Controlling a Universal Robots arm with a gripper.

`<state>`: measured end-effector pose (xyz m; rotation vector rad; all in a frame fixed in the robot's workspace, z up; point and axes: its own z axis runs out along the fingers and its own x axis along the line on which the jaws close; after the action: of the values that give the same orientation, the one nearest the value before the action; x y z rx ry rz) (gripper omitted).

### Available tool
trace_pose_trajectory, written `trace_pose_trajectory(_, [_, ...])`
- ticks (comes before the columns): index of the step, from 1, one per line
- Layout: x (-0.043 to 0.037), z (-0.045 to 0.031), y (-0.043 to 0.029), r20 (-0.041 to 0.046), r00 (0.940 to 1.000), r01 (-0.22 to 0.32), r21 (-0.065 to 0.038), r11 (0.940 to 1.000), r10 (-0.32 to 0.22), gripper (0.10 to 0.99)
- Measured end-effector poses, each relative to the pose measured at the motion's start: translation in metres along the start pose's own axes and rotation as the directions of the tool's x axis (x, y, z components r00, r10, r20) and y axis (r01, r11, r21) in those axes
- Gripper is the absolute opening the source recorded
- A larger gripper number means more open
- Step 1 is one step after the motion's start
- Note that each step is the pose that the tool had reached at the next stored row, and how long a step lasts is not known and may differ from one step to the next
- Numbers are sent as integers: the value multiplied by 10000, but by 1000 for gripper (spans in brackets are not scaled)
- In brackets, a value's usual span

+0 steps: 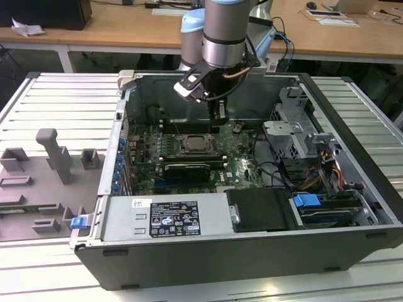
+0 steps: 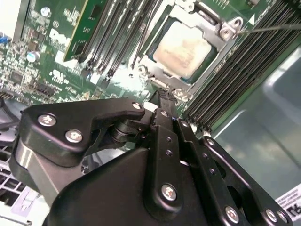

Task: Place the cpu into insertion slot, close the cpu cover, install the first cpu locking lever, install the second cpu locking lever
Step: 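Close the cpu cover, then install the first cpu locking lever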

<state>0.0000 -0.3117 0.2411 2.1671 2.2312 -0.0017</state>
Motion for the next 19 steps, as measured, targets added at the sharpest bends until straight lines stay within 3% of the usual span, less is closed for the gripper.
trace_pose_trajectory(10, [11,33,-189,-3,10000,0,-2,10000,0,106])
trace_pose_trajectory(12, [13,32,-255,-1,10000,0,0,10000,0,106])
trace_pose_trajectory(19, [15,32,-308,-1,10000,1,-1,10000,-1,106])
